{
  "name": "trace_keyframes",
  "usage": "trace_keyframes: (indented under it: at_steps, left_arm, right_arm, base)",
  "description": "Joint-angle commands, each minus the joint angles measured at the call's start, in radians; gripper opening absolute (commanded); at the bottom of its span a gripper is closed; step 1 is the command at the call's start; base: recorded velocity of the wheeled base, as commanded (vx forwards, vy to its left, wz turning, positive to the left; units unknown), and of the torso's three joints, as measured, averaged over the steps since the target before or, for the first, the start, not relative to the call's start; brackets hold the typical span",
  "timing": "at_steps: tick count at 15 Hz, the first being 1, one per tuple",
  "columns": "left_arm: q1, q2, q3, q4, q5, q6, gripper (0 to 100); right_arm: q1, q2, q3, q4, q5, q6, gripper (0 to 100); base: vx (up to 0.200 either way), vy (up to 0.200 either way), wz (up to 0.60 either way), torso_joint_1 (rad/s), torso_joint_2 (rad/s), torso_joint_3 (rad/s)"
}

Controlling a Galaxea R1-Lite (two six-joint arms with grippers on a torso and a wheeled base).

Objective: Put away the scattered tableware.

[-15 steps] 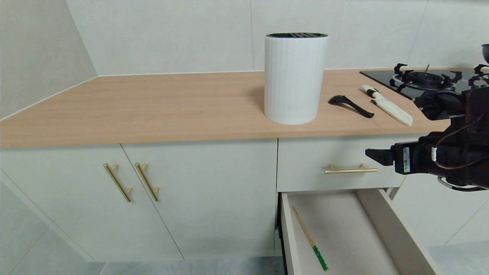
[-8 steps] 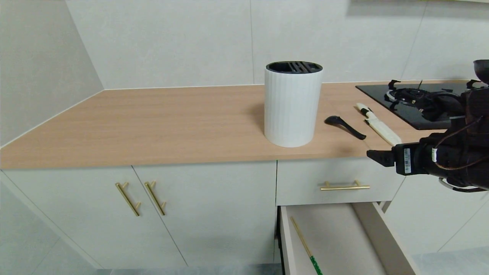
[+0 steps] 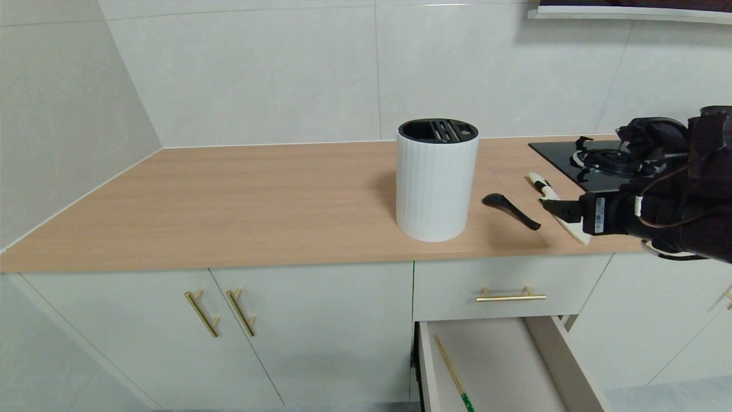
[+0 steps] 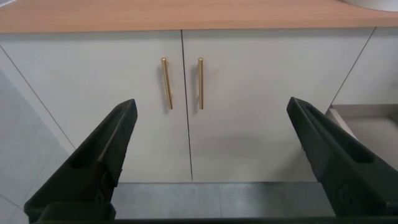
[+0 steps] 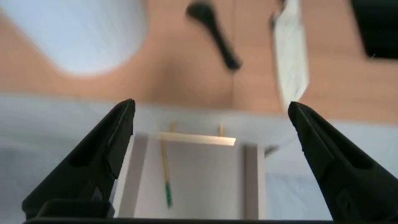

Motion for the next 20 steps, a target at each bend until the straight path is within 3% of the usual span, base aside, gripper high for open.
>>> trace_keyframes:
  at_steps: [1, 4, 9, 13, 15, 20]
  left_arm:
    - [0.0, 0.0, 0.0, 0.0, 0.001, -0.001, 100]
    - [0.0, 0.002, 0.0, 0.0, 0.001, -0.001, 100]
    - [0.0, 0.002, 0.0, 0.0, 0.001, -0.001, 100]
    - [0.0, 0.002, 0.0, 0.0, 0.001, -0.001, 100]
    - [0.001, 0.002, 0.0, 0.0, 0.001, -0.001, 100]
    - [0.0, 0.002, 0.0, 0.0, 0.001, -0.001, 100]
  right_arm:
    - [-0.062, 0.138, -0.082, -0.092, 0.034, -0.024, 100]
    - [-0.089, 0.207, -0.136, -0.151, 0.217, -0.044, 100]
    - [-0.192, 0.239, -0.055, -0.236, 0.51, -0.125, 100]
    - [-0.194, 0.322, -0.081, -0.274, 0.477, -0.145, 100]
    - [-0.211, 0.434, -0.122, -0.36, 0.381, -0.147, 100]
    - [-0.238, 0.539, -0.147, -0.395, 0.384, -0.188, 100]
  base:
    - [0.0, 0.0, 0.0, 0.0, 0.0, 0.0]
    - [0.0, 0.0, 0.0, 0.0, 0.0, 0.0]
    - [0.0, 0.0, 0.0, 0.0, 0.0, 0.0]
    - [0.0, 0.0, 0.0, 0.0, 0.0, 0.0]
    - [0.0, 0.0, 0.0, 0.0, 0.0, 0.0]
    - [0.0, 0.0, 0.0, 0.0, 0.0, 0.0]
